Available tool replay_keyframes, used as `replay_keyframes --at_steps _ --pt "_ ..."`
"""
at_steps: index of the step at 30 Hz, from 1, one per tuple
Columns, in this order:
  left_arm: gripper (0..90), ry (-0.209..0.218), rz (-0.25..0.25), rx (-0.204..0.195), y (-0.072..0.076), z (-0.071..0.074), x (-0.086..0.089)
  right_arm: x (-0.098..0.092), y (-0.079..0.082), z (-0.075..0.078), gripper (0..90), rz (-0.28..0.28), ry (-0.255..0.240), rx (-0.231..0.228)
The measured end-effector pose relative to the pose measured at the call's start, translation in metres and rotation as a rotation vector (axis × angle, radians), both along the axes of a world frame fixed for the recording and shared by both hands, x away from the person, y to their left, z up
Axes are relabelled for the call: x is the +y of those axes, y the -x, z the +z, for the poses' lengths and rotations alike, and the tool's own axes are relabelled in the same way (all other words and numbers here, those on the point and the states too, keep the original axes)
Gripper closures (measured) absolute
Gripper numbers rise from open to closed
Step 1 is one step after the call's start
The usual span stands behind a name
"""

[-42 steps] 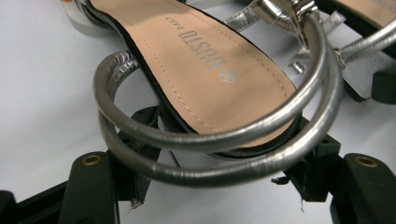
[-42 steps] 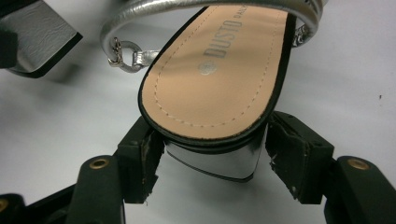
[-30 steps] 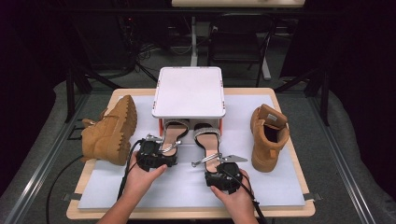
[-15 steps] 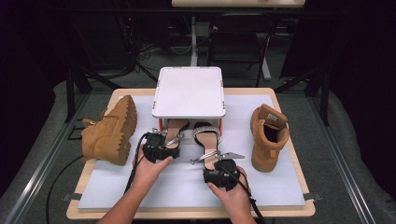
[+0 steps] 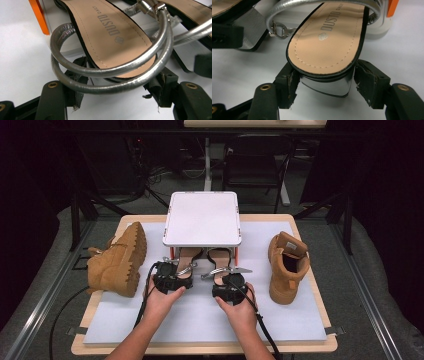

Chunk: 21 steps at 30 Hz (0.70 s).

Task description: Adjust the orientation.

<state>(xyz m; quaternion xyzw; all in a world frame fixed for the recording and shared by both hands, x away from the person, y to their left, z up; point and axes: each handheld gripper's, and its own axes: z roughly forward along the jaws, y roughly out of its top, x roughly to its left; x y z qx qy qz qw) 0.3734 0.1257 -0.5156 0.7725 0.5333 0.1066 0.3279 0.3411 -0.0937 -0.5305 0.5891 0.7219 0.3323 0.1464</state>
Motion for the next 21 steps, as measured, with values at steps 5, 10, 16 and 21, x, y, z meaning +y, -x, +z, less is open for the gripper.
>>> replay_keyframes --at_steps 5,10,16,21 --pt "38.1 -0.001 0.003 0.005 -0.003 0.001 -0.001 0.001 -0.010 0.002 37.2 -0.001 0.008 0.004" --pt "38.1 0.002 0.009 -0.004 -0.006 0.000 -0.002 0.001 -0.021 0.003 37.8 -0.007 0.013 -0.011" --pt "38.1 0.002 0.007 -0.013 -0.014 -0.001 -0.003 0.002 -0.019 -0.004 37.9 -0.010 0.025 -0.017" --pt "38.2 0.003 0.017 -0.030 -0.021 -0.001 -0.004 0.002 -0.019 -0.006 38.0 -0.006 0.034 -0.010"
